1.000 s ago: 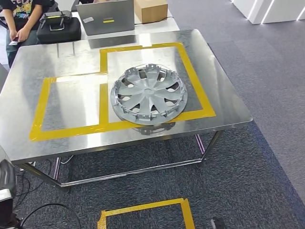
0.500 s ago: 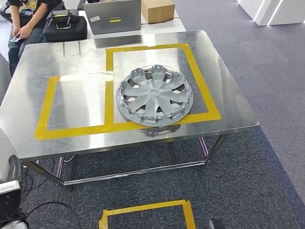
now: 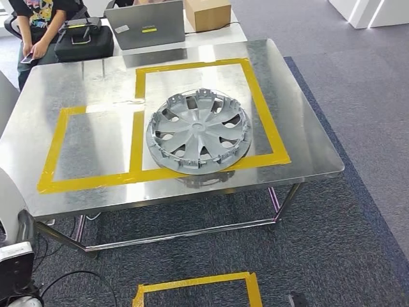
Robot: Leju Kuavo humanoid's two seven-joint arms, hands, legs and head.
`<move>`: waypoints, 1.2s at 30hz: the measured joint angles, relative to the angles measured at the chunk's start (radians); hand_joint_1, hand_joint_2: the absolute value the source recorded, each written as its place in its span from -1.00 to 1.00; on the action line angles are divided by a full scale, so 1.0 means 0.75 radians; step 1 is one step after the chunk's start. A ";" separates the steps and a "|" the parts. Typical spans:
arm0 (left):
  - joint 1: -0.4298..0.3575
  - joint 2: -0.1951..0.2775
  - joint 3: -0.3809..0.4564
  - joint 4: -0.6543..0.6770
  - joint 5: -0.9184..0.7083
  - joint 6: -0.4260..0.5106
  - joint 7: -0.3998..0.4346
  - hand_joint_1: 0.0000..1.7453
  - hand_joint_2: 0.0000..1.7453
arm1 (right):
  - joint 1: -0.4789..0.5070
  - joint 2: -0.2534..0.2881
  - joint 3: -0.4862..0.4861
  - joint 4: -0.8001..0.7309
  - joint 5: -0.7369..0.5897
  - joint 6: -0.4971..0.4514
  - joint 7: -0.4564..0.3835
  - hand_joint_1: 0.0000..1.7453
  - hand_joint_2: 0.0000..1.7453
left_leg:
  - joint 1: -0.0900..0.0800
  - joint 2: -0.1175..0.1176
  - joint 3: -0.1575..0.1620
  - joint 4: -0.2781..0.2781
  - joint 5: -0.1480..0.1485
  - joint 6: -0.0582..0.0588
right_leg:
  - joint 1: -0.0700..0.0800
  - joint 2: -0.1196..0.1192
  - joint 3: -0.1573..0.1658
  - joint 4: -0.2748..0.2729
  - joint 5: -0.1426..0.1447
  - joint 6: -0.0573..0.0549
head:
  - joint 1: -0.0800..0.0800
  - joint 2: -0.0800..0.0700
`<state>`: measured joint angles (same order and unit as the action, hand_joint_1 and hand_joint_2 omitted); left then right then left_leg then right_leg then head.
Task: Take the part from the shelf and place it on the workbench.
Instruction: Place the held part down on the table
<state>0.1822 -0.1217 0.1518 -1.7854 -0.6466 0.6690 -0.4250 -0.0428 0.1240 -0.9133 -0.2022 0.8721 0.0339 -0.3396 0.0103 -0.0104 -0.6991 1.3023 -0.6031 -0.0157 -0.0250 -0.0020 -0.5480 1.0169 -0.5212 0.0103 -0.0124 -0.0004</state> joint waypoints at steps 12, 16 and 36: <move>-0.001 0.001 0.002 0.005 -0.005 -0.003 0.004 1.00 1.00 | -0.012 0.000 0.000 0.000 0.015 0.000 -0.004 -1.00 1.00 | -0.007 0.005 0.168 -0.386 0.163 0.068 | 0.007 -0.001 -0.070 0.181 -0.128 0.059 | 0.015 0.000; 0.006 0.002 0.005 0.005 0.001 -0.010 0.013 1.00 1.00 | -0.008 0.000 0.001 0.001 0.031 -0.003 -0.001 -1.00 1.00 | -0.017 -0.001 0.181 -0.384 0.148 0.078 | 0.008 0.000 -0.198 0.337 -0.111 0.056 | 0.017 0.000; -0.021 0.045 0.009 0.041 -0.016 -0.055 0.049 1.00 1.00 | -0.017 0.003 0.001 0.001 0.060 -0.003 0.027 -1.00 1.00 | 0.011 0.009 0.150 -0.355 0.171 -0.010 | -0.002 0.001 0.018 -0.016 -0.004 0.036 | -0.001 0.001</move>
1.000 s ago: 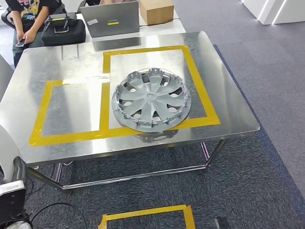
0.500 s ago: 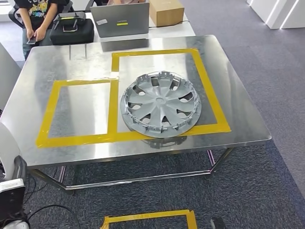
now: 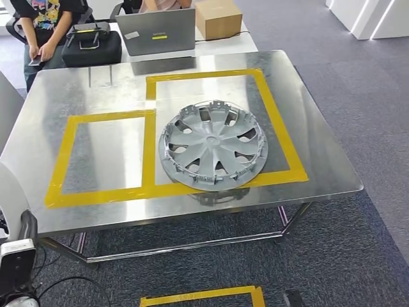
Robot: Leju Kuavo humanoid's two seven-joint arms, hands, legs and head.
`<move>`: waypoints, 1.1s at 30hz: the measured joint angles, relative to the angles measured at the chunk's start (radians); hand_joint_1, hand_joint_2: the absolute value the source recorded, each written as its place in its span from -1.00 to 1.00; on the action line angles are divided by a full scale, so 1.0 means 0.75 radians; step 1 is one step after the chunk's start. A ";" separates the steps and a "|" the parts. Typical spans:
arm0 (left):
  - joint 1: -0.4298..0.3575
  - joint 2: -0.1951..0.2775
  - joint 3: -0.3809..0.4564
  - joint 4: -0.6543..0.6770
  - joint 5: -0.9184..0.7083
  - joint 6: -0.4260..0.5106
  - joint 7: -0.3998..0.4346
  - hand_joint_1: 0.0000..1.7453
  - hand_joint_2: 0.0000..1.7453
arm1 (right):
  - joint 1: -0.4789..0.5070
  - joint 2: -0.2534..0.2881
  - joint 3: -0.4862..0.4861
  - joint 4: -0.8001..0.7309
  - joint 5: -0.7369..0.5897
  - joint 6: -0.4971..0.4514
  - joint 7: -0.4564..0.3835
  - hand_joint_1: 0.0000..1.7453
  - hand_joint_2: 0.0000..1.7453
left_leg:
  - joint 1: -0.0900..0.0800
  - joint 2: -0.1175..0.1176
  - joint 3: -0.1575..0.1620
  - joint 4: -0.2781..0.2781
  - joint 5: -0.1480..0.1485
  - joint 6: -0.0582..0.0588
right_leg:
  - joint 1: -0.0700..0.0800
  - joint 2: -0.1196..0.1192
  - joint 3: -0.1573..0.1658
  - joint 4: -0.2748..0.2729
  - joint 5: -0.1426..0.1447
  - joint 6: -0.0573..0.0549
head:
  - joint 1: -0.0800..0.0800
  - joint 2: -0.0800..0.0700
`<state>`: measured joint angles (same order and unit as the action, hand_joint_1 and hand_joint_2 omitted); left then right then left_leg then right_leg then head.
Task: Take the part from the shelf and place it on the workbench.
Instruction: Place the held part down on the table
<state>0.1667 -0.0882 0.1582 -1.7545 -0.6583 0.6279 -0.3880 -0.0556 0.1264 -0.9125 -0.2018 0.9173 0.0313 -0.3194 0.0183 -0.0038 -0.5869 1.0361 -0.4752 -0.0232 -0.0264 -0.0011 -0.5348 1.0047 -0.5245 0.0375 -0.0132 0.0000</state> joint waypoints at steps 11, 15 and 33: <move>-0.033 0.021 0.004 0.071 -0.003 -0.028 0.034 1.00 1.00 | -0.001 0.000 0.004 0.000 0.028 0.002 0.012 -1.00 1.00 | -0.022 -0.005 0.035 -0.022 -0.034 0.079 | 0.008 -0.001 -0.221 0.318 -0.065 0.017 | 0.021 0.000; -0.046 0.027 0.006 0.099 -0.003 -0.036 0.040 1.00 1.00 | -0.004 0.000 0.006 0.000 0.035 0.001 0.015 -1.00 1.00 | -0.030 -0.009 0.058 -0.020 -0.058 0.064 | 0.025 0.000 -0.094 0.041 0.060 -0.015 | 0.019 0.000; -0.145 0.103 -0.006 0.229 -0.157 -0.149 0.104 1.00 1.00 | -0.017 0.007 0.018 0.000 0.080 0.010 0.038 -1.00 1.00 | -0.003 -0.002 -0.011 -0.011 0.011 0.012 | 0.014 -0.001 0.025 -0.004 -0.022 -0.018 | 0.009 0.000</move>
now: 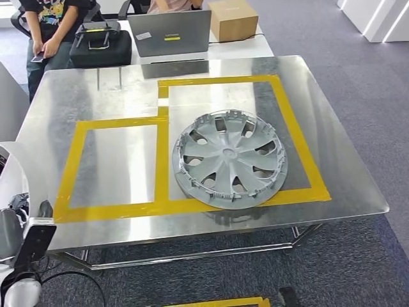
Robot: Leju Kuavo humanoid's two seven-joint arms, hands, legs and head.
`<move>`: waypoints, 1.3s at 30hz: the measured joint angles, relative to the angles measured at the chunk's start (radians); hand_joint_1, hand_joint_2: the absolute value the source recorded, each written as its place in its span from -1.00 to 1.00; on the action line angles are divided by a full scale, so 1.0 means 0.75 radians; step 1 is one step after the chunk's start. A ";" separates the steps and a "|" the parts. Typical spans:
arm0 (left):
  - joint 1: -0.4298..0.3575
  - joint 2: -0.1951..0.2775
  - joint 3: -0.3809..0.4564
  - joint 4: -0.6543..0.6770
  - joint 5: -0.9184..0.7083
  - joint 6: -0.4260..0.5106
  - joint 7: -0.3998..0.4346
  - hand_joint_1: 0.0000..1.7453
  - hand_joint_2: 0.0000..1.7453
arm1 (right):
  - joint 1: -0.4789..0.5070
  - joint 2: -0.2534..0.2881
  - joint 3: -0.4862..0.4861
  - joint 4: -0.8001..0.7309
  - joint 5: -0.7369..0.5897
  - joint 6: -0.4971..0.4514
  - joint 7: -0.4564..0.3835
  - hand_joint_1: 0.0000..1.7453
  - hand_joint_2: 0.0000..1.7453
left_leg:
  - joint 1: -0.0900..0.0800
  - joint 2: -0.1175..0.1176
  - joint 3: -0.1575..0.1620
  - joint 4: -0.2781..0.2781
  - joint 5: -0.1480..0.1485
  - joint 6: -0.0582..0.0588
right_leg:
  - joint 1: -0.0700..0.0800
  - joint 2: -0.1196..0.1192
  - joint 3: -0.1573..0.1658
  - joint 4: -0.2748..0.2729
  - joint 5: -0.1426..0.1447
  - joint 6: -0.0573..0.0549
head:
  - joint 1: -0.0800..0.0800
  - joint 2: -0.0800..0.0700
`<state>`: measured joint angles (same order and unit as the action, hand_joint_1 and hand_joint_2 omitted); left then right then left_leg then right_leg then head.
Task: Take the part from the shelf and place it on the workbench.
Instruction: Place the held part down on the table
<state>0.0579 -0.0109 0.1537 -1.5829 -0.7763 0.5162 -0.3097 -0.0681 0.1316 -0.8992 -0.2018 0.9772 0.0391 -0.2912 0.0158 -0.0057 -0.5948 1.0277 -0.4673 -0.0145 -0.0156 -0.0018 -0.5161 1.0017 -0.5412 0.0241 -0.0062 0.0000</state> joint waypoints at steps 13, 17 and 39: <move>-0.433 0.148 -0.142 0.522 -0.381 -0.143 0.209 1.00 1.00 | -0.047 0.000 0.060 0.000 0.061 0.032 0.042 -1.00 1.00 | -0.009 0.000 0.000 0.001 -0.003 0.020 | -0.006 0.000 0.009 -0.023 0.012 0.028 | 0.000 0.000; -0.519 0.163 -0.188 0.639 -0.451 -0.155 0.231 1.00 1.00 | -0.048 0.000 0.068 0.000 0.067 0.033 0.047 -1.00 1.00 | -0.008 0.001 0.001 0.001 -0.002 0.020 | -0.005 0.000 0.008 -0.022 0.012 0.029 | -0.001 0.000; -0.904 0.072 -0.520 1.154 -0.833 -0.272 0.367 1.00 1.00 | -0.074 -0.001 0.132 -0.001 0.110 0.048 0.085 -1.00 1.00 | -0.007 0.001 0.001 0.001 0.000 0.020 | -0.005 0.000 0.007 -0.019 0.012 0.029 | 0.000 0.000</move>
<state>-0.6200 0.0429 -0.2359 -0.7177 -1.4013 0.3124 -0.0347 -0.1235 0.1312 -0.8000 -0.2022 1.0594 0.0751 -0.2275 0.0104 -0.0047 -0.5941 1.0284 -0.4673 0.0007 -0.0190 -0.0018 -0.5106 0.9876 -0.5325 0.0458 -0.0065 0.0000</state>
